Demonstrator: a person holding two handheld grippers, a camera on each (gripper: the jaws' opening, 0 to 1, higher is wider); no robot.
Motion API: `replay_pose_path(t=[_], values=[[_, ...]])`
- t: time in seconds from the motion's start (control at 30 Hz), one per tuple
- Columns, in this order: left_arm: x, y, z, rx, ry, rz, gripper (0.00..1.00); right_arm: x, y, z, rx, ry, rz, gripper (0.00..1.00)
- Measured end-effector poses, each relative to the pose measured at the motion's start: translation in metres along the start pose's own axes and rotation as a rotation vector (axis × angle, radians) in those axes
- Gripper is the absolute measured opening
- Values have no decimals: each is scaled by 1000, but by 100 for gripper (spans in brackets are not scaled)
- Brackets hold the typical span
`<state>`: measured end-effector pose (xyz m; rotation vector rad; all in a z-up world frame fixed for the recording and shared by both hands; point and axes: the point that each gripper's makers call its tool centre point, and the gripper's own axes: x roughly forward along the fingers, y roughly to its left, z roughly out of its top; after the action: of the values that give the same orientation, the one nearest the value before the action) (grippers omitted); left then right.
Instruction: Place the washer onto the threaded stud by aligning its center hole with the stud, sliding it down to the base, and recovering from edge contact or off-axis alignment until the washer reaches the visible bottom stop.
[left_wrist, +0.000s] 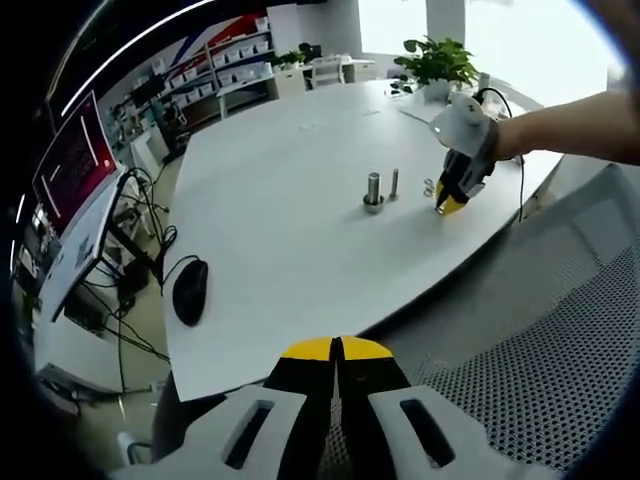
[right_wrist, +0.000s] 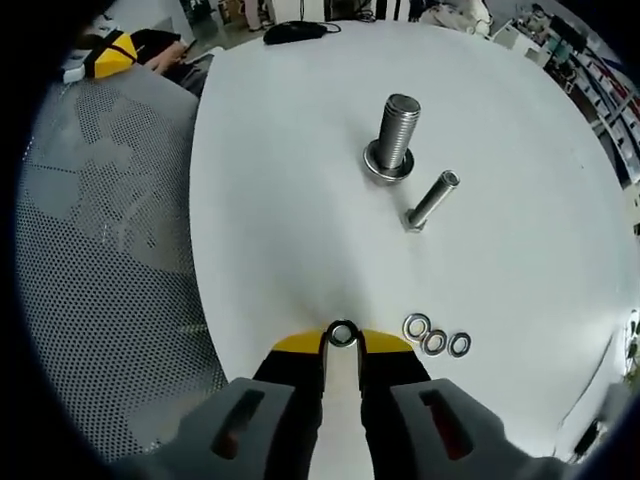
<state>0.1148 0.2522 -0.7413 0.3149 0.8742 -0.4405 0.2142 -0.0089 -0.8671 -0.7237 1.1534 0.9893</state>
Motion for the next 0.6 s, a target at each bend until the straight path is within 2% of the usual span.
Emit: replay_pose_path(t=[0.27,0.4,0.6], values=[[0,0,0,0,-5,-1,0,-19,4,20,-11,-43,23,14],[-1,1,4,-2,-28,3,0,-29,1,31,-10,-70,21,14],[0,0,0,-6,-1,0,0,-42,-6,46,-16,-100,-5,14]])
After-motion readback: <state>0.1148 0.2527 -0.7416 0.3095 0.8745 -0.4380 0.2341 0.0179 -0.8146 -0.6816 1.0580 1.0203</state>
